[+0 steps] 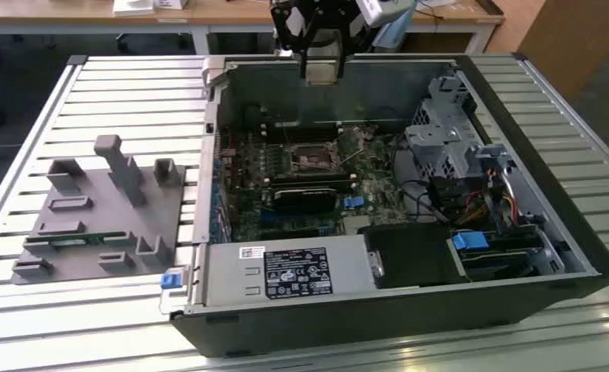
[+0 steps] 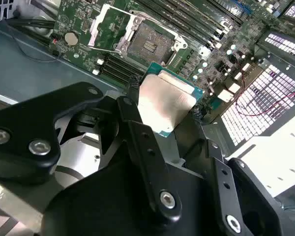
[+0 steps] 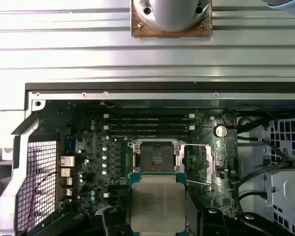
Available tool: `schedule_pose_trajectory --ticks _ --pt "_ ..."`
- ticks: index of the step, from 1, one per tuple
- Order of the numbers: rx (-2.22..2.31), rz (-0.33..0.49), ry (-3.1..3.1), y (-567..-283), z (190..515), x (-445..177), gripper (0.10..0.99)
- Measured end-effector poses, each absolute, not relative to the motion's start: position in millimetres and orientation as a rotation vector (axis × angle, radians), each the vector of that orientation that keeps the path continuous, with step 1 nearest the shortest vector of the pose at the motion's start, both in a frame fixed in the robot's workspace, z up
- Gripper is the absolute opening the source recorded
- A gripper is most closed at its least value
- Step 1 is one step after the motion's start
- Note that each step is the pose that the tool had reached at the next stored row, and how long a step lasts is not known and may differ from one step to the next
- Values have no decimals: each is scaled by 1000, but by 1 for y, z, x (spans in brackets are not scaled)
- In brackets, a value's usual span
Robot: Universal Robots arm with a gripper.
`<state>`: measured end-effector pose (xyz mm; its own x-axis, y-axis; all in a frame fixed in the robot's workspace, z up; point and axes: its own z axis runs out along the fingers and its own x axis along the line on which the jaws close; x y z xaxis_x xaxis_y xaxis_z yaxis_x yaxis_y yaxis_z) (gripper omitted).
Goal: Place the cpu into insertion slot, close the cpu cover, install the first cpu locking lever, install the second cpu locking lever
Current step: 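Place the cpu into insertion slot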
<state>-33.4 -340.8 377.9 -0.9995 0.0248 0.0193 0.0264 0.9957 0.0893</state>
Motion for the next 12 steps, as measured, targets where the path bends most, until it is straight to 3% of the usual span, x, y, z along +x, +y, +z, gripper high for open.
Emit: schedule_pose_trajectory --ticks 12 --pt "-173 -140 -3119 -341 377 -33 533"
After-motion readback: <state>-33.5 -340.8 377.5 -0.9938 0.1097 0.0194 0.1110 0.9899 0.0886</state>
